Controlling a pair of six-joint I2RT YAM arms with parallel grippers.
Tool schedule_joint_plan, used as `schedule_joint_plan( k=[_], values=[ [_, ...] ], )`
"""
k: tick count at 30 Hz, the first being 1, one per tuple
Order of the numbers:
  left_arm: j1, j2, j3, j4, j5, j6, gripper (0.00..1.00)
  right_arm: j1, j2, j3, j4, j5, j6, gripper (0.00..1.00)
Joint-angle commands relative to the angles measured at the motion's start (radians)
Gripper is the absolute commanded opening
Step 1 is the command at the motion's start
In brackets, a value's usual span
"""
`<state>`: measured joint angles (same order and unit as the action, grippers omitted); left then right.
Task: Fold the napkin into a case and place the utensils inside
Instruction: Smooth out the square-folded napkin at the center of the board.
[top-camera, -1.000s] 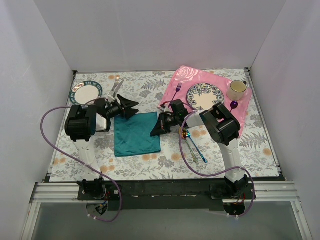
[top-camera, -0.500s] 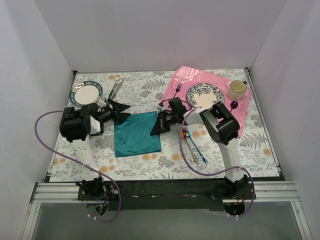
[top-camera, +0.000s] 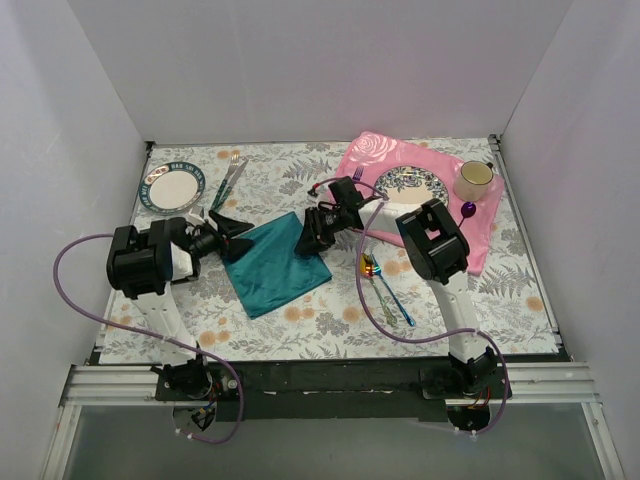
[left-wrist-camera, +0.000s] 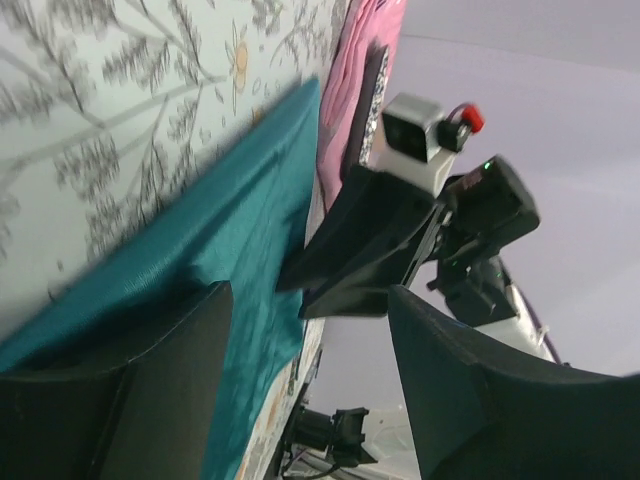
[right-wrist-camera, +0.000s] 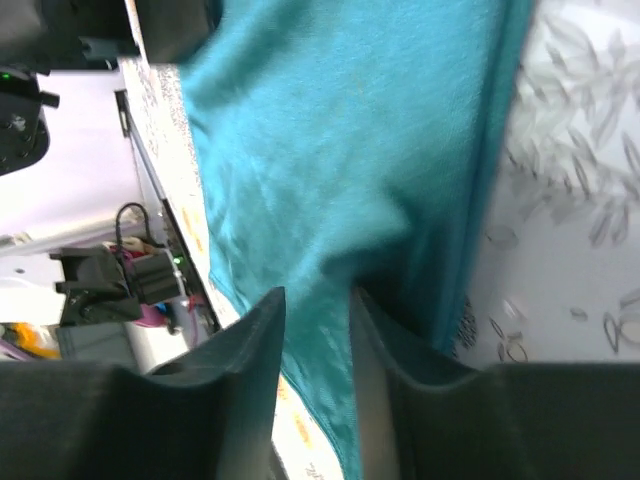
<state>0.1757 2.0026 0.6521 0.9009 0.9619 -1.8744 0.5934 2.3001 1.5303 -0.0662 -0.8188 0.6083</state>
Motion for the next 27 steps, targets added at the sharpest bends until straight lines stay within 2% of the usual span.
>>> schedule_joint_plan(
  k=[1, 2, 5, 7, 9, 10, 12, 13, 14, 16, 17, 18, 19, 20, 21, 23, 27],
  values=[
    [0.011, -0.152, -0.058, -0.177, 0.012, 0.116, 0.63, -0.014, 0.055, 0.109, -0.184, 0.079, -0.169, 0.48],
    [0.019, -0.171, -0.066, -0.190, 0.009, 0.127, 0.63, -0.014, 0.052, 0.119, -0.196, 0.075, -0.182, 0.57],
    [0.041, -0.244, -0.052, -0.256, 0.012, 0.185, 0.63, -0.014, 0.015, 0.131, -0.228, 0.061, -0.228, 0.67],
    [0.048, -0.304, 0.000, -0.325, 0.033, 0.277, 0.63, -0.012, -0.014, 0.119, -0.227, 0.034, -0.243, 0.67],
    [0.048, -0.356, 0.084, -0.472, 0.052, 0.390, 0.63, -0.010, -0.057, 0.119, -0.234, 0.011, -0.280, 0.66],
    [0.044, -0.420, 0.110, -0.541, 0.069, 0.482, 0.63, -0.012, -0.073, 0.116, -0.238, -0.011, -0.289, 0.65],
    [0.038, -0.474, 0.168, -0.794, 0.087, 0.804, 0.62, -0.009, -0.116, 0.106, -0.236, -0.032, -0.306, 0.63],
    [0.035, -0.497, 0.244, -0.912, 0.086, 0.940, 0.62, -0.006, -0.129, 0.099, -0.231, -0.042, -0.308, 0.59],
    [0.031, -0.502, 0.283, -1.139, 0.077, 1.214, 0.60, -0.003, -0.152, 0.084, -0.227, -0.043, -0.309, 0.56],
    [0.015, -0.515, 0.340, -1.301, -0.006, 1.404, 0.56, 0.012, -0.169, 0.064, -0.205, -0.034, -0.298, 0.47],
    [0.008, -0.518, 0.346, -1.382, -0.027, 1.479, 0.50, 0.017, -0.175, 0.048, -0.199, -0.031, -0.294, 0.44],
    [-0.001, -0.519, 0.351, -1.420, -0.058, 1.608, 0.46, 0.025, -0.173, 0.044, -0.195, -0.026, -0.283, 0.40],
    [-0.040, -0.524, 0.351, -1.439, -0.096, 1.650, 0.43, 0.028, -0.171, 0.039, -0.193, -0.019, -0.283, 0.34],
    [-0.066, -0.527, 0.337, -1.448, -0.197, 1.676, 0.40, 0.035, -0.168, 0.033, -0.193, -0.010, -0.283, 0.31],
    [-0.097, -0.528, 0.330, -1.453, -0.244, 1.730, 0.34, 0.046, -0.165, 0.021, -0.193, 0.001, -0.282, 0.29],
    [-0.194, -0.534, 0.284, -1.430, -0.319, 1.759, 0.29, 0.058, -0.166, 0.004, -0.196, 0.041, -0.297, 0.20],
    [-0.320, -0.554, 0.192, -1.375, -0.500, 1.814, 0.23, 0.071, -0.148, 0.002, -0.250, 0.095, -0.360, 0.16]
  ],
)
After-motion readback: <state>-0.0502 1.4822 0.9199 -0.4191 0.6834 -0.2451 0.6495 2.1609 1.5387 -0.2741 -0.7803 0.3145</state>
